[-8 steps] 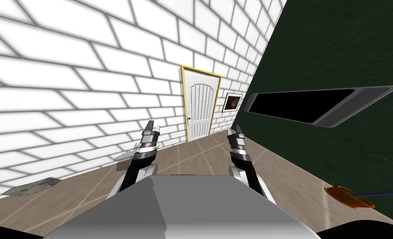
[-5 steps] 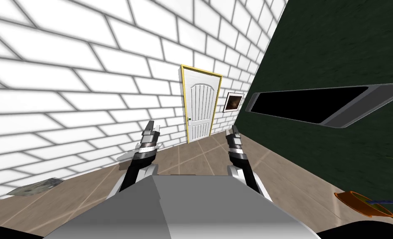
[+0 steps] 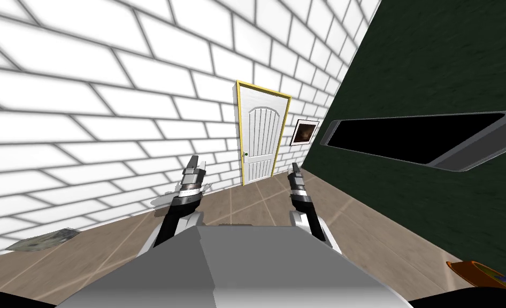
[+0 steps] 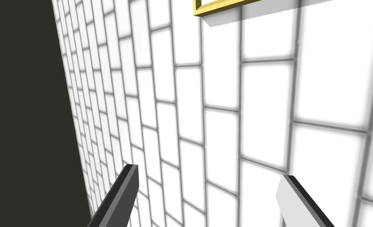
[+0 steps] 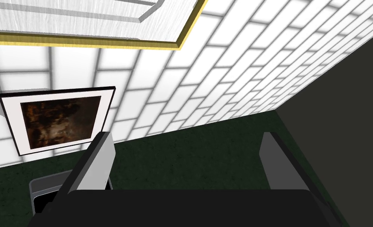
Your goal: Pull the door open
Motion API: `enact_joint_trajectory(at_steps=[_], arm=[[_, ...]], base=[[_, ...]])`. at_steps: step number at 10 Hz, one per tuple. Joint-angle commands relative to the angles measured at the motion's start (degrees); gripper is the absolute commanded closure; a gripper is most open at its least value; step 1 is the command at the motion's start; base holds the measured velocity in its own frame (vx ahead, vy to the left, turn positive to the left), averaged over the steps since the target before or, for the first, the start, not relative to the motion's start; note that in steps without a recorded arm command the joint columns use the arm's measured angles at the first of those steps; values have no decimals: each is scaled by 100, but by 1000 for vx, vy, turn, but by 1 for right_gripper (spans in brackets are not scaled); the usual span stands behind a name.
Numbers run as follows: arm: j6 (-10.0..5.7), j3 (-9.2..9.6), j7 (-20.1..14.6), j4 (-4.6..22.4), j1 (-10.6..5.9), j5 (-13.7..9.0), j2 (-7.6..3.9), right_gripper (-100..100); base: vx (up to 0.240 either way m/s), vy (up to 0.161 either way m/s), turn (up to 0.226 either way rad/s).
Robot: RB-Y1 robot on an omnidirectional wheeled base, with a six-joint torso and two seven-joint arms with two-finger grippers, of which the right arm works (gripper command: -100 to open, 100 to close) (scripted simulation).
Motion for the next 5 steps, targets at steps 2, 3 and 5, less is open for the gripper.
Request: enact_joint_trajectory(at_steps=[2,3,5], arm=[[19,37,392,306,-167,8,-60,-100],[24,52,557,449,-248,12,-82,-100],[34,83,895,742,-413,19,-126,-100]], base=[[85,15,40],[81,34,39],[107,45,46]])
